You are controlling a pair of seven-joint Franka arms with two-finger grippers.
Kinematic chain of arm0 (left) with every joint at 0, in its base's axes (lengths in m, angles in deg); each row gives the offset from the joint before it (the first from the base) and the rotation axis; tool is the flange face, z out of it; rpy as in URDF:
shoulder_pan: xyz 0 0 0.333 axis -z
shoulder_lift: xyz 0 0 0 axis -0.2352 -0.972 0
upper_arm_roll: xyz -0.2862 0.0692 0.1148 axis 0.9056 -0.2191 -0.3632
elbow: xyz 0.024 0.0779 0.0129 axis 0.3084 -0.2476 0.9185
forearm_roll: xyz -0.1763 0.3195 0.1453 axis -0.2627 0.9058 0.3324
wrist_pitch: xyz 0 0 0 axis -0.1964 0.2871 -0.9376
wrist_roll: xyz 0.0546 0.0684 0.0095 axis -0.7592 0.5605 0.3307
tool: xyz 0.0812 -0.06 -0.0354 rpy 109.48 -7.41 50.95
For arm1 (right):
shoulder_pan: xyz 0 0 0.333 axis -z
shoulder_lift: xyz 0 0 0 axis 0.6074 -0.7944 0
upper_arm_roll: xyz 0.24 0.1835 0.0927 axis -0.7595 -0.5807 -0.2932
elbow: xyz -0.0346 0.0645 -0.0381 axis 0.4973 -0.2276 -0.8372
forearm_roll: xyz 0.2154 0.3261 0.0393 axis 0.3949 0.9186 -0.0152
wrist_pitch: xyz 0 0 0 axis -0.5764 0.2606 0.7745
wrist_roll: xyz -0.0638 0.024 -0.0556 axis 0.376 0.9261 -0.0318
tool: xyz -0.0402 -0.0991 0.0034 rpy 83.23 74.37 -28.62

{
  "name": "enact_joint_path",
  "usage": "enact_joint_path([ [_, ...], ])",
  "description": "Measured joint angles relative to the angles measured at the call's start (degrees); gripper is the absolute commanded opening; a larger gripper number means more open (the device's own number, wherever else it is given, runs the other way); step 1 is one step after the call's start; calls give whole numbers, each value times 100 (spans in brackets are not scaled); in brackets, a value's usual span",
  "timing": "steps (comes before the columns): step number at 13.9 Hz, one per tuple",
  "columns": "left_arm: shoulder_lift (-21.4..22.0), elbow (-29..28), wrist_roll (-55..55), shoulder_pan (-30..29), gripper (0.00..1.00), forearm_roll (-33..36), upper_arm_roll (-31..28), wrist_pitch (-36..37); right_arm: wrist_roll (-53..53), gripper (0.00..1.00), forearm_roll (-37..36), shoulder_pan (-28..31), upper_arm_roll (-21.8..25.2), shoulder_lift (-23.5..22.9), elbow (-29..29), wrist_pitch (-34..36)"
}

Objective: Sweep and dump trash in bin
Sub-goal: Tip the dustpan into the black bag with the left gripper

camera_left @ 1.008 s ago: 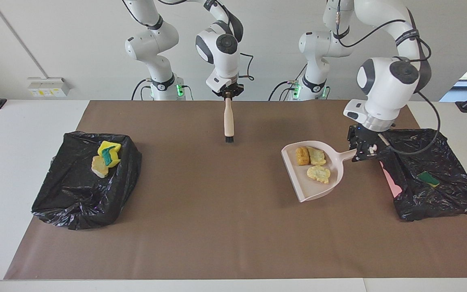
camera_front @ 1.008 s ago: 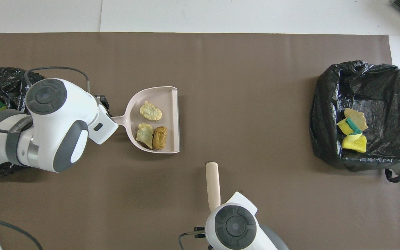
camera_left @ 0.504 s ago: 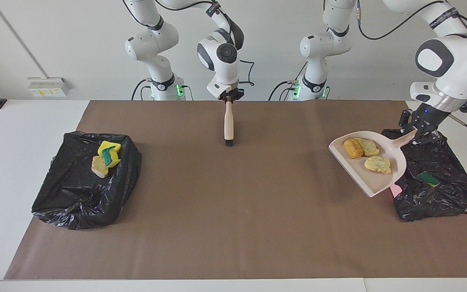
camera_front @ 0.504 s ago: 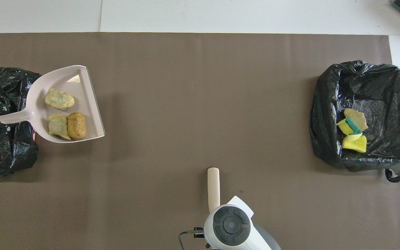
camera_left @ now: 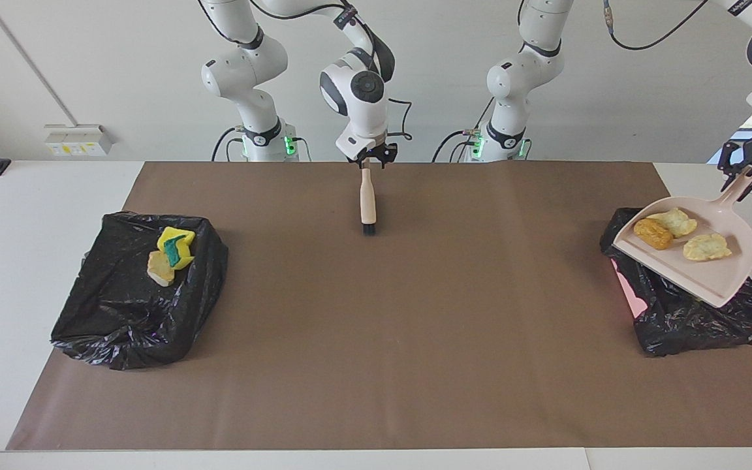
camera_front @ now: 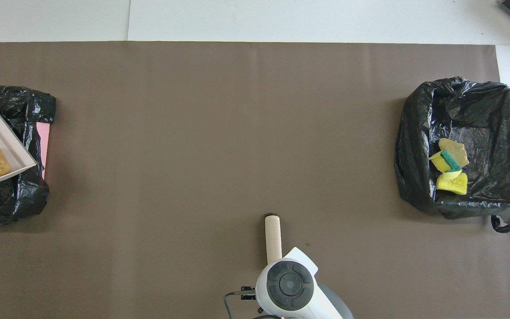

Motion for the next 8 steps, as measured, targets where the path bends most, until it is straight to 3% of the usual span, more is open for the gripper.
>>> enact_joint_path([
  [4,-245,448,-439,-368,0,121,-19,167,3,100,-328,313,44,11,486,12],
  [8,-329,509,-613,-382,0,1063,-15,173,42,100,-766,870,69,86,1089,644],
])
